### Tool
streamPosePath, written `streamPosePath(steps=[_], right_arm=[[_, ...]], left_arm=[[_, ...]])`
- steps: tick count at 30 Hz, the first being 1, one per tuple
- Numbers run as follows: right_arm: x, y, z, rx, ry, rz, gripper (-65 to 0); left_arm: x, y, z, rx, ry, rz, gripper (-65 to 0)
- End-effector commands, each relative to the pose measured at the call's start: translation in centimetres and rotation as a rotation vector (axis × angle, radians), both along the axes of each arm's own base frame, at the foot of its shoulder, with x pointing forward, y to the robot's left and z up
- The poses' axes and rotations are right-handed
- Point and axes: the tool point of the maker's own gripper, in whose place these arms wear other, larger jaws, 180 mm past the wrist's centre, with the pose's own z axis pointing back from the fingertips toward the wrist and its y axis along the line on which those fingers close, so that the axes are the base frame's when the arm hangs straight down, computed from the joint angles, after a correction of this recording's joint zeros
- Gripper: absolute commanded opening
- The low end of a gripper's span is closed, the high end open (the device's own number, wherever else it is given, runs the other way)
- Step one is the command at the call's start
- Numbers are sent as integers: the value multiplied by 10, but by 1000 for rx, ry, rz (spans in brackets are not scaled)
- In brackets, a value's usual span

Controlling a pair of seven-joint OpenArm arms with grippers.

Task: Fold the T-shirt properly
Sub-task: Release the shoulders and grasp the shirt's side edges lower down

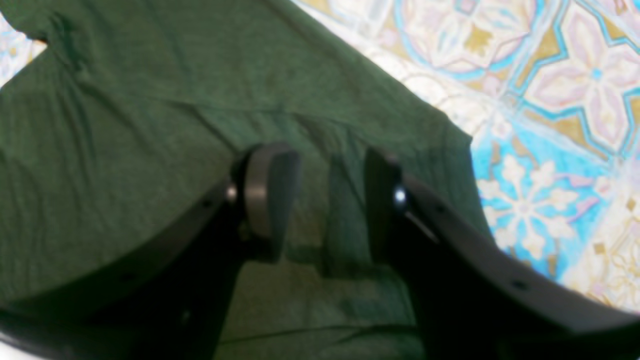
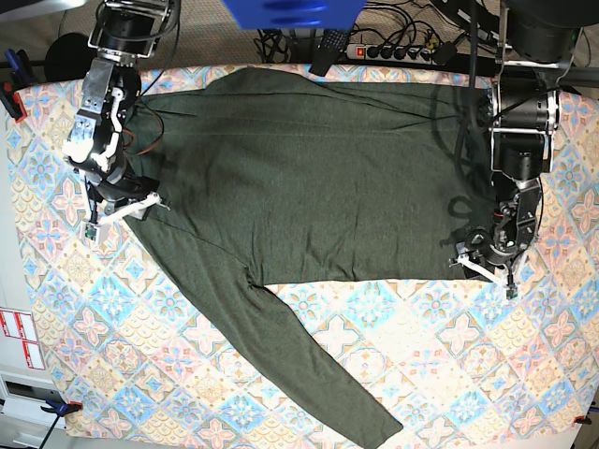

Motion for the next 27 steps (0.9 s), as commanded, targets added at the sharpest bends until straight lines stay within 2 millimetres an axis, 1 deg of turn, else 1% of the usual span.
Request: streamPosePath(steps=[1,3,5,8,9,13,15,16,17,20,22,23,24,25,27], right_arm=[[11,-5,13,-16,-51,-2,-395],[13,-5,15,-16,-56,-2,-395],[13,-5,15,-16,-57,-2,-395],[13,-4,15,-15,-56,1,-395],[13,-4,15,-15,-55,2,-395],[13,-4,15,-15,-55,2,-395],[13,-4,14,-15,-54,2,-395],[13,-4,14,-15,-54,2,-395],[13,-4,14,-15,-54,2,-395],[13,-4,14,-15,-54,2,-395],[13,-4,15,-15,-56,1,-395],[13,-4,14,-15,-54,0,-395],[13,-5,14,-15,-56,0,-395],[13,-4,14,-14,-54,1,-395],[12,-3,10,-10,-42,1,-395]], left_arm=[[0,-14,-2,-33,17,-30,-280],[-5,-19,-3,-28,11,-49,-328],[-9,-22,-3,-26,1,-63,-404],[-12,-22,-5,-25,6,-63,-507],[-12,-22,-5,-25,6,-63,-519],[-11,-19,-3,-21,4,-61,-523],[-12,-9,0,-7,2,-53,-524],[-12,-9,0,-7,2,-53,-527],[-12,-8,0,-5,2,-53,-545],[-12,-2,2,-13,-7,-28,-650],[-14,8,4,-32,-20,20,-650],[-21,13,0,-41,-16,45,-650],[-24,17,1,-47,-23,62,-650],[-23,19,7,-44,-48,63,-650],[-31,24,17,-20,-69,45,-650]])
